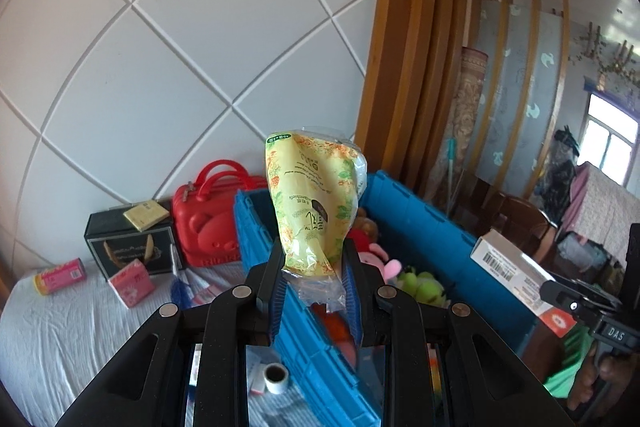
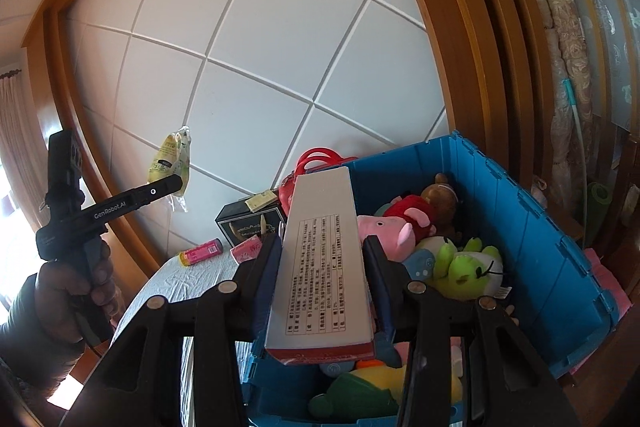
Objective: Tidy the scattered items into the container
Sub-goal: 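Carry the soap pack and medicine box in both grippers over the blue crate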
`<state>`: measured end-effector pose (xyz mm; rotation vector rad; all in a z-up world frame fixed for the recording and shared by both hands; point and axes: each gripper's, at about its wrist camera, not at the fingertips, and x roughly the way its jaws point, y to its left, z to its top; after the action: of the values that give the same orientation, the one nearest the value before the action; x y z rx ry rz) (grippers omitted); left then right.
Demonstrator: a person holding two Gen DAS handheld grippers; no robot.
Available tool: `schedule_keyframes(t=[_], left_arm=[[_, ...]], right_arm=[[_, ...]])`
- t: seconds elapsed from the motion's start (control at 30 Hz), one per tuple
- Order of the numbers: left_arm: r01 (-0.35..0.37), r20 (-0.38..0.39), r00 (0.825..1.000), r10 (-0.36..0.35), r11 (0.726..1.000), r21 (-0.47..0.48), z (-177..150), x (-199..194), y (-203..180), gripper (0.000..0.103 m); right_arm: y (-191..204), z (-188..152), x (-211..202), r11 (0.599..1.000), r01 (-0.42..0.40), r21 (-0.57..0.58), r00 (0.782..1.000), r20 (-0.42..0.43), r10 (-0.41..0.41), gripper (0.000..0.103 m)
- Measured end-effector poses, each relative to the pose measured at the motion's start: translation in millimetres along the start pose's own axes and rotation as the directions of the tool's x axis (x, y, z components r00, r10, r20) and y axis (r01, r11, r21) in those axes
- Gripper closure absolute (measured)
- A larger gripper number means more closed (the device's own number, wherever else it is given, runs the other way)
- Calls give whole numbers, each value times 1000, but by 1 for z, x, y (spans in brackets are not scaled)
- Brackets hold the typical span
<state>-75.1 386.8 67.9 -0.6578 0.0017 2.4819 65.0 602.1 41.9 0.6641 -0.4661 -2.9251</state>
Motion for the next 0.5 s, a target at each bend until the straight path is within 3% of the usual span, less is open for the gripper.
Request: schedule_keyframes(t=[0.5], left_arm=[[110, -22, 994, -109, 989, 97, 43, 67, -71, 79]], right_arm=[[-68, -1, -12, 991, 112, 75, 994, -1, -112, 62]])
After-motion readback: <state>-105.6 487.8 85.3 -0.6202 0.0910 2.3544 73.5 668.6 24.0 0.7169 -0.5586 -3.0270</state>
